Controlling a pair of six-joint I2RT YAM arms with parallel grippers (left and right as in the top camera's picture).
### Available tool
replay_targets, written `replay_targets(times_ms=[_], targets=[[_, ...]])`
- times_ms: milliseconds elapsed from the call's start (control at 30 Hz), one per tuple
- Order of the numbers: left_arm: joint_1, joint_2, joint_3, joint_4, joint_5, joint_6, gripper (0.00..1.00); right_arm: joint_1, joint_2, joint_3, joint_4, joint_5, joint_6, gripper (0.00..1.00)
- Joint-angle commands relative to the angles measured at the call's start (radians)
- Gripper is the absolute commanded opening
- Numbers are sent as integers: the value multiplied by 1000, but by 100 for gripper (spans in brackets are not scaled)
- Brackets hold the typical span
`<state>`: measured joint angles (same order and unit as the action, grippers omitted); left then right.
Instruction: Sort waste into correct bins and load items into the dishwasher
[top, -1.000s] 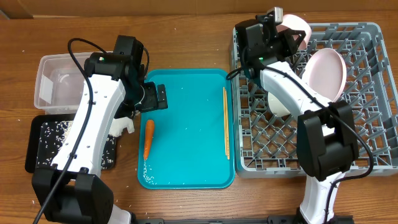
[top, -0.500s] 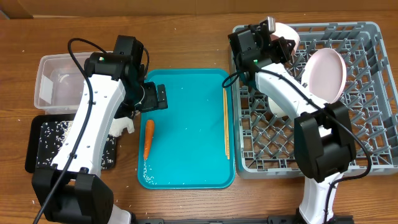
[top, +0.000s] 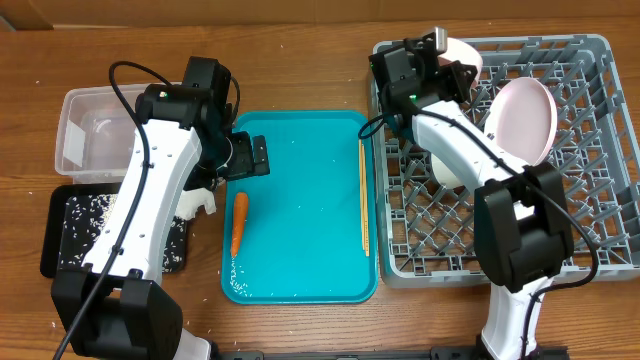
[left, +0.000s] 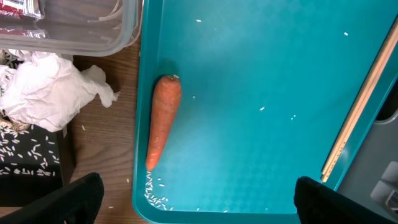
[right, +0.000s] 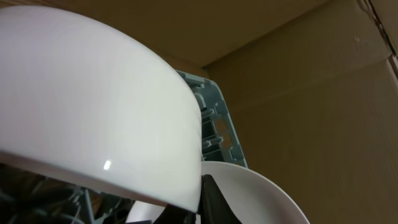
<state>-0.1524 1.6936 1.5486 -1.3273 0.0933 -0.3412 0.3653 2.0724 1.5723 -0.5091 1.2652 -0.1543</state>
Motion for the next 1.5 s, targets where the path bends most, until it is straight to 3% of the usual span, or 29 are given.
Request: replay_targets(times_ms=[0,367,633,700,733,767,800,833,1233,1400,1467], targets=[[2,1,-4,0,8,-3,100,-42,3,13,-6,24,-5,4],[2,1,-4,0,8,-3,100,-66,3,13,-24,-68,3,4],[2,1,-4,0,8,-3,100,32,3,13,-47,-175,2,5],[2,1,-4,0,8,-3,100,68,3,13,-42,-168,2,11],[2,1,-4,0,8,-3,100,81,3,13,-42,-166,2,27],[1,1,-4,0,8,-3,100,91,3,13,-43,-167,2,55],[0,1,-4,0,8,-3,100,97,3,13,-43,-167,2,72],[1,1,-4,0,8,-3,100,100,3,13,-43,-167,2,78],[2,1,-4,0,8,-3,100,109,-34,13,-47,-167,2,79],[2,1,-4,0,8,-3,100,127,-77,13,-31,-168,2,87],[2,1,-4,0,8,-3,100,126,-91,13,-23,-168,2,86]])
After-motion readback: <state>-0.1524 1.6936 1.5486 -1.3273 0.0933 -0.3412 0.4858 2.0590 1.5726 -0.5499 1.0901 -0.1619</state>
